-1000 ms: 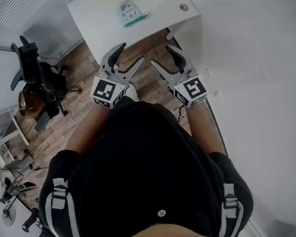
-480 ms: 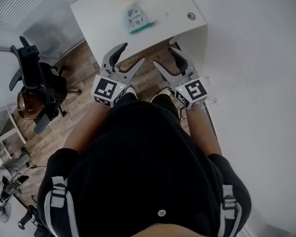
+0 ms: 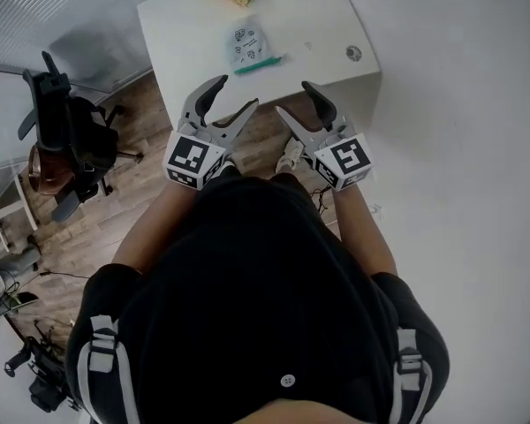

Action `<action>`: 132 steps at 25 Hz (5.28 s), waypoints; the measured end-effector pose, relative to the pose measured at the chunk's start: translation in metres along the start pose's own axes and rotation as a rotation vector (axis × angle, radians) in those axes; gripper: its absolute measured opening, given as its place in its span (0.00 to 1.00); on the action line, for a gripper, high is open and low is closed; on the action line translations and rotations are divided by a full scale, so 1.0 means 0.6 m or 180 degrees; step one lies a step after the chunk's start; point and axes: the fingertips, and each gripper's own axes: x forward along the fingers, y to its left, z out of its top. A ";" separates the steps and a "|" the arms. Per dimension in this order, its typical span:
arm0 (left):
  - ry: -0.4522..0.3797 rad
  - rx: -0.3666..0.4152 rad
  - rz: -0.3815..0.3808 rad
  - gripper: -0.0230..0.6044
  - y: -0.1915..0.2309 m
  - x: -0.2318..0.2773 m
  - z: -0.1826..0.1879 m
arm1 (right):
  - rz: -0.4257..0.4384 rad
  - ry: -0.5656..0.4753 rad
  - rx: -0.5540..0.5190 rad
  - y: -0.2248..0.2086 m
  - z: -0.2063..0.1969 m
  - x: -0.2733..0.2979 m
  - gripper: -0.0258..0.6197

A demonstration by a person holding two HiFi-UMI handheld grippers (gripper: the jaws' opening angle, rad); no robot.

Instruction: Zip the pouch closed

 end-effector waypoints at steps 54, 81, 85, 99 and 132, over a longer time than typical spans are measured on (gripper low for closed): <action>0.0652 -0.0809 0.0809 0.49 0.210 0.302 -0.116 | 0.1335 0.1443 -0.0166 -0.335 -0.200 0.301 0.45; 0.1777 -0.1851 0.1495 0.38 0.108 0.431 -0.370 | 0.3159 0.2712 -0.1422 -0.360 -0.469 0.294 0.30; 0.1913 -0.1982 0.1548 0.35 0.106 0.436 -0.402 | 0.3255 0.2774 -0.1607 -0.352 -0.487 0.291 0.25; 0.2236 -0.2315 0.1581 0.30 0.103 0.456 -0.492 | 0.3210 0.2847 -0.2037 -0.348 -0.538 0.287 0.16; 0.2388 -0.2351 0.1629 0.05 0.117 0.442 -0.500 | 0.3118 0.3005 -0.1921 -0.331 -0.507 0.270 0.06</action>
